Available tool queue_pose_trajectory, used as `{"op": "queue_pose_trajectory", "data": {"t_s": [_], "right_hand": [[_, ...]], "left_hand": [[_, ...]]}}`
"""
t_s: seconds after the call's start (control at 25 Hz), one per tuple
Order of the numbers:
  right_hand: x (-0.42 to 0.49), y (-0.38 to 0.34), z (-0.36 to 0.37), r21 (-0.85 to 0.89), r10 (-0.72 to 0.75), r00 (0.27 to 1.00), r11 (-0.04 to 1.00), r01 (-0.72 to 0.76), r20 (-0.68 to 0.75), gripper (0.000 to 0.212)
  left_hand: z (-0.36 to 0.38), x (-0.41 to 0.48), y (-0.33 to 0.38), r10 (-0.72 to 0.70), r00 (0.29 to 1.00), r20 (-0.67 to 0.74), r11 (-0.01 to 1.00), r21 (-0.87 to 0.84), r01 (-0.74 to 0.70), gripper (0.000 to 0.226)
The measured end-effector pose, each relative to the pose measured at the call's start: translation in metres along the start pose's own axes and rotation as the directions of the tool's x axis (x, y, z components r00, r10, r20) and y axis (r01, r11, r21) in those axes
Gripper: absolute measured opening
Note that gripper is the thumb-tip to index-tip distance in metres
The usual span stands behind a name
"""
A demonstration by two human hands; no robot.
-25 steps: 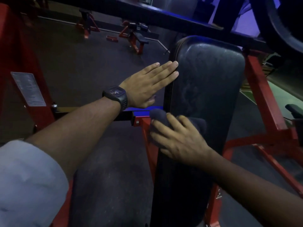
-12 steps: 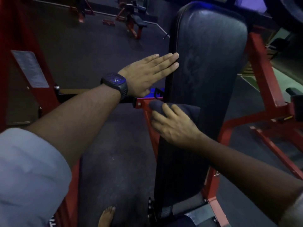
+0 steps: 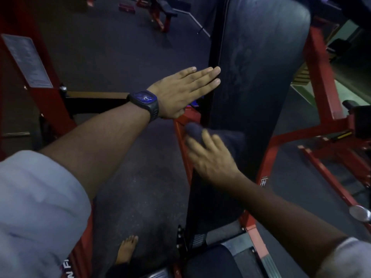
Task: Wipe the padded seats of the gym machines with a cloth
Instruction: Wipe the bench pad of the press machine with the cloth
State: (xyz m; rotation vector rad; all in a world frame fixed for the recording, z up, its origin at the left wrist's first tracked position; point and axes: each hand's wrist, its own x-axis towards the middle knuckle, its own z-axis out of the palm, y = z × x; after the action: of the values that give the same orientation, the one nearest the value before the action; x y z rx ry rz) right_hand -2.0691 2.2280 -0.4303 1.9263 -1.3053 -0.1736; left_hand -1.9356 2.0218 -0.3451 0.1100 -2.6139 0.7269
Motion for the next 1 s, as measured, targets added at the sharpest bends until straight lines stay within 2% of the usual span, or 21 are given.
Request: {"op": "queue_pose_trajectory", "data": {"t_s": [0.04,0.08,0.12,0.2,0.24,0.32,0.36,0.4,0.48,0.52,0.6,0.64,0.68,0.76,0.8,0.84,0.88,0.92,0.96,1.0], "right_hand": [[-0.010,-0.006,0.005,-0.039,-0.144,0.989,0.989,0.145,0.031,0.037],[-0.014,-0.003,0.009,-0.030,-0.195,0.980,0.980,0.197,0.045,0.034],[-0.012,0.004,0.009,0.022,-0.125,0.992,0.992,0.125,0.025,0.033],[-0.003,0.000,0.002,0.058,0.131,0.991,0.990,-0.132,0.023,0.035],[-0.006,-0.012,0.003,0.046,0.135,0.990,0.990,-0.137,0.041,0.039],[-0.025,-0.030,0.008,0.010,-0.094,0.992,0.996,0.094,0.078,0.046],[-0.029,-0.022,0.010,0.012,-0.143,0.987,0.990,0.143,0.078,0.045],[-0.027,-0.010,0.012,0.048,-0.082,0.995,0.996,0.079,0.061,0.043],[-0.015,-0.004,0.003,0.085,0.149,0.988,0.985,-0.152,0.047,0.042],[-0.016,-0.014,0.001,0.060,0.144,0.988,0.987,-0.148,0.061,0.043],[-0.031,-0.032,0.002,-0.008,-0.124,0.987,0.992,0.126,0.102,0.044],[-0.035,-0.025,0.003,-0.017,-0.204,0.973,0.978,0.207,0.111,0.043],[-0.034,-0.013,0.006,0.017,-0.174,0.980,0.985,0.173,0.094,0.042],[-0.024,-0.006,-0.001,0.067,0.077,0.995,0.994,-0.081,0.061,0.043],[-0.022,-0.017,-0.003,0.042,0.109,0.989,0.993,-0.113,0.096,0.045],[-0.028,-0.039,-0.002,-0.005,0.022,0.986,1.000,-0.021,0.166,0.049],[-0.038,-0.055,-0.001,-0.021,-0.127,0.962,0.990,0.137,0.243,0.052],[-0.045,-0.058,0.000,-0.004,-0.214,0.931,0.974,0.225,0.297,0.053],[-0.048,-0.051,0.004,0.021,-0.193,0.935,0.980,0.196,0.297,0.052],[-0.043,-0.040,0.006,0.045,-0.077,0.965,0.997,0.068,0.251,0.050]], "left_hand": [[0.000,-0.001,0.002,0.007,1.000,-0.003,1.000,0.002,-0.007,0.111],[0.001,-0.002,0.004,0.015,1.000,-0.006,1.000,0.003,-0.015,0.110],[0.004,-0.003,0.006,0.020,1.000,-0.007,1.000,0.006,-0.020,0.109],[0.008,-0.008,0.013,0.015,1.000,0.009,1.000,0.000,-0.015,0.111],[0.010,-0.010,0.017,0.014,1.000,0.014,1.000,-0.008,-0.014,0.113],[0.013,-0.012,0.024,0.023,1.000,0.014,1.000,-0.010,-0.023,0.117],[0.014,-0.012,0.026,0.026,1.000,0.014,1.000,-0.007,-0.026,0.118],[0.014,-0.012,0.027,0.024,1.000,0.012,1.000,-0.011,-0.024,0.117],[0.017,-0.013,0.028,0.012,1.000,-0.001,0.999,-0.033,-0.012,0.115],[0.018,-0.013,0.030,0.006,1.000,-0.011,0.999,-0.037,-0.007,0.114],[0.019,-0.013,0.033,-0.003,1.000,-0.019,1.000,-0.024,0.003,0.117],[0.020,-0.012,0.034,-0.006,1.000,-0.019,1.000,-0.020,0.006,0.118],[0.021,-0.012,0.034,-0.007,1.000,-0.019,1.000,-0.018,0.006,0.119],[0.024,-0.014,0.037,-0.004,1.000,-0.023,1.000,-0.022,0.003,0.117],[0.024,-0.014,0.038,-0.005,1.000,-0.023,1.000,-0.028,0.004,0.115],[0.025,-0.015,0.040,-0.007,1.000,-0.021,0.999,-0.035,0.007,0.113],[0.026,-0.016,0.042,-0.007,1.000,-0.019,0.999,-0.041,0.006,0.111],[0.027,-0.017,0.045,-0.001,1.000,-0.021,0.999,-0.044,0.000,0.108],[0.029,-0.019,0.047,0.012,1.000,-0.026,0.999,-0.045,-0.013,0.106],[0.031,-0.021,0.050,0.030,0.999,-0.028,0.998,-0.048,-0.031,0.103]]}}
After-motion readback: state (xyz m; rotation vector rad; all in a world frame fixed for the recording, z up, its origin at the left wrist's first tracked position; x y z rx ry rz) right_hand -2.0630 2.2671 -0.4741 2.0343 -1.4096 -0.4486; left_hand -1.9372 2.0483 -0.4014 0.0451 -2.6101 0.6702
